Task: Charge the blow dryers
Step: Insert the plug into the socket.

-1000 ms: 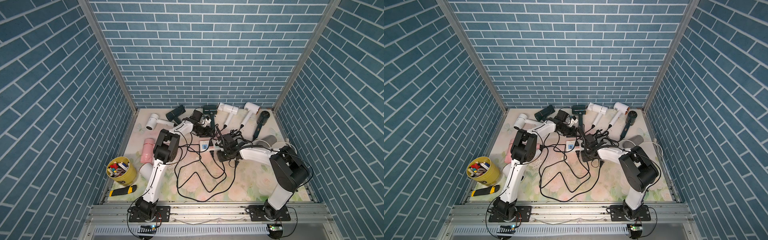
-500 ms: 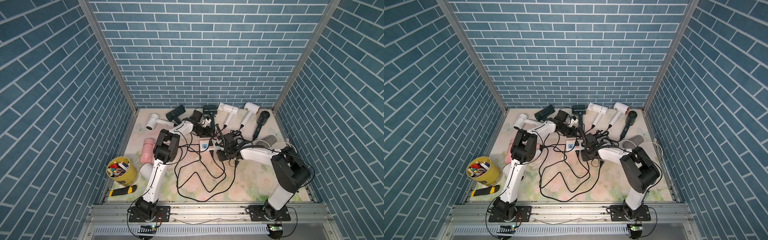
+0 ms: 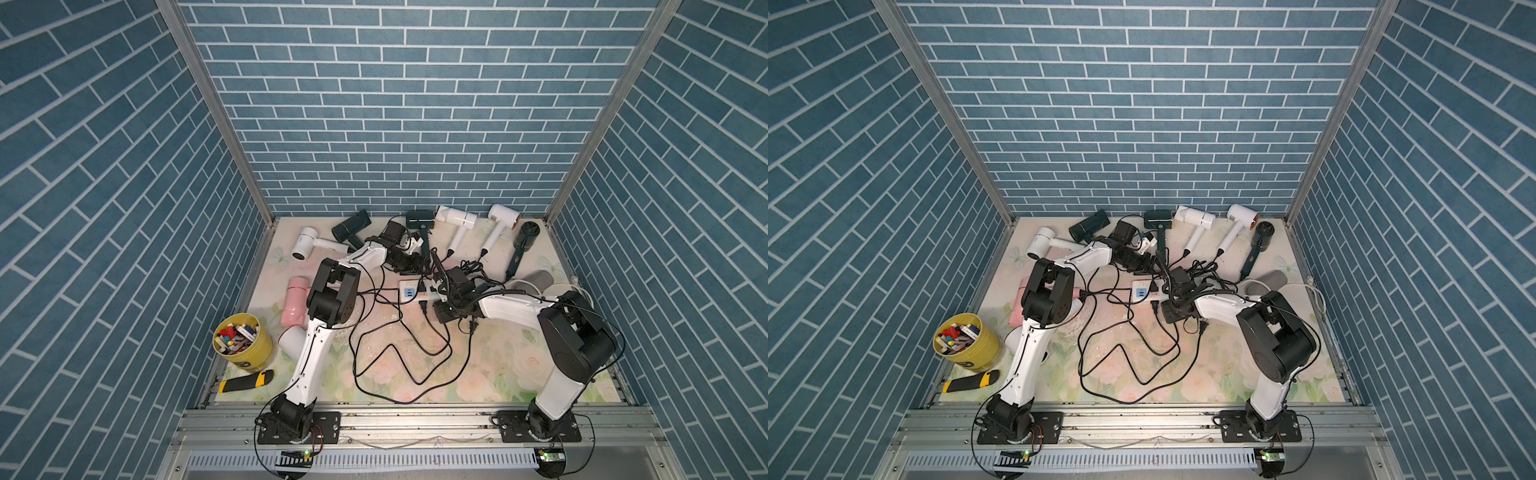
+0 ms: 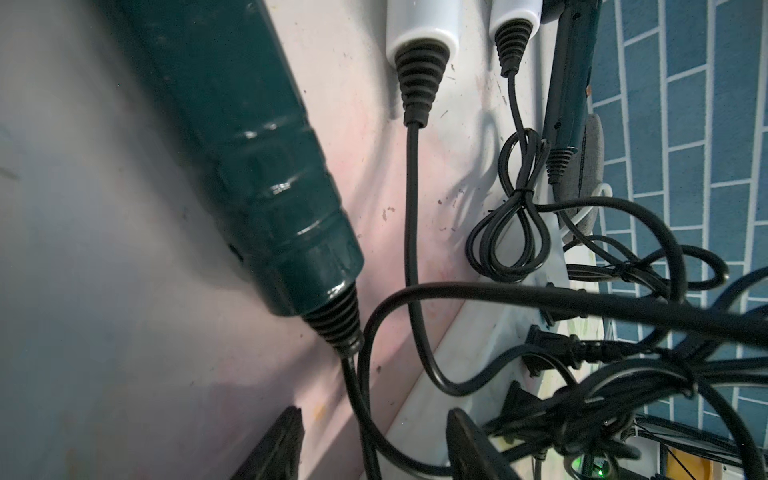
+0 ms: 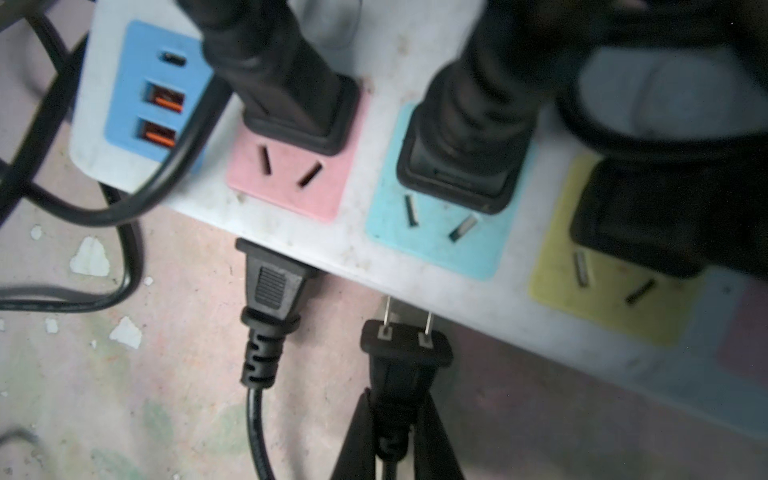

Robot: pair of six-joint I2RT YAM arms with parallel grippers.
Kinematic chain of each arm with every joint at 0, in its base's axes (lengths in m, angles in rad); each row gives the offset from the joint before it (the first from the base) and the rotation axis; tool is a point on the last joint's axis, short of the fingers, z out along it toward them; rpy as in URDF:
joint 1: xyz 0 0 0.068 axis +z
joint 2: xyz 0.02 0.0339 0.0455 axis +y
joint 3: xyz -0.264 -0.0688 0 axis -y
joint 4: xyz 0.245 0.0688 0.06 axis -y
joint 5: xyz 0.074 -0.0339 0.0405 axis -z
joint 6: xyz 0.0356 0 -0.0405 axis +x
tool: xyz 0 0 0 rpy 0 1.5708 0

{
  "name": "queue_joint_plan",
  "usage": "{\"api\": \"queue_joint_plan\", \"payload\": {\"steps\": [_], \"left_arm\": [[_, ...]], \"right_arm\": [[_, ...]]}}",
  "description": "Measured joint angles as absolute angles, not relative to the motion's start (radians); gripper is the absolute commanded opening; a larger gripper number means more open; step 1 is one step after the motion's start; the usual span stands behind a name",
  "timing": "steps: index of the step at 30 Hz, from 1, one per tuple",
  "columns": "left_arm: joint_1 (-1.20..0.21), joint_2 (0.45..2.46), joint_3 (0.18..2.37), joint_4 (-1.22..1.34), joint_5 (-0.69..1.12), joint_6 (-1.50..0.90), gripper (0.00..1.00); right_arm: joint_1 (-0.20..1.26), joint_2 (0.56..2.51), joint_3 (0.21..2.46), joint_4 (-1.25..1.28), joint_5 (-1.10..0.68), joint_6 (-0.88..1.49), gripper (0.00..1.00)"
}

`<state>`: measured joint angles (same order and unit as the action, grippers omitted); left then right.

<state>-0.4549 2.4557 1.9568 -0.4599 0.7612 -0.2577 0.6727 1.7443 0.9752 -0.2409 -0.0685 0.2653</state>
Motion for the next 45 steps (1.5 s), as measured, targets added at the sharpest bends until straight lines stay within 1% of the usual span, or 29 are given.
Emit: {"api": "queue_joint_plan", "payload": {"steps": [8,19,29,35,45], "left_arm": [[-0.456,2.456,1.951,-0.451,0.769,-0.255,0.6],[-0.461,2.455,1.943,-0.442,0.776,-0.253,0.6],[-0.492,2.392,1.794,-0.305,0.791,-0.257,0.59],[-0.498,2.354,1.71,-0.223,0.784,-0.262,0.59],[-0.503,2.35,1.71,-0.242,0.79,-0.245,0.59]], "right_arm": [[0.673,1.744,0.961,-0.207,-0.068,0.226,0.0],[0.672,1.744,0.962,-0.211,-0.049,0.23,0.0],[0.656,1.744,0.978,-0.251,-0.067,0.227,0.0],[0.625,1.739,0.981,-0.272,-0.116,0.2,0.0],[0.585,1.737,0.989,-0.308,-0.167,0.081,0.0]]}}
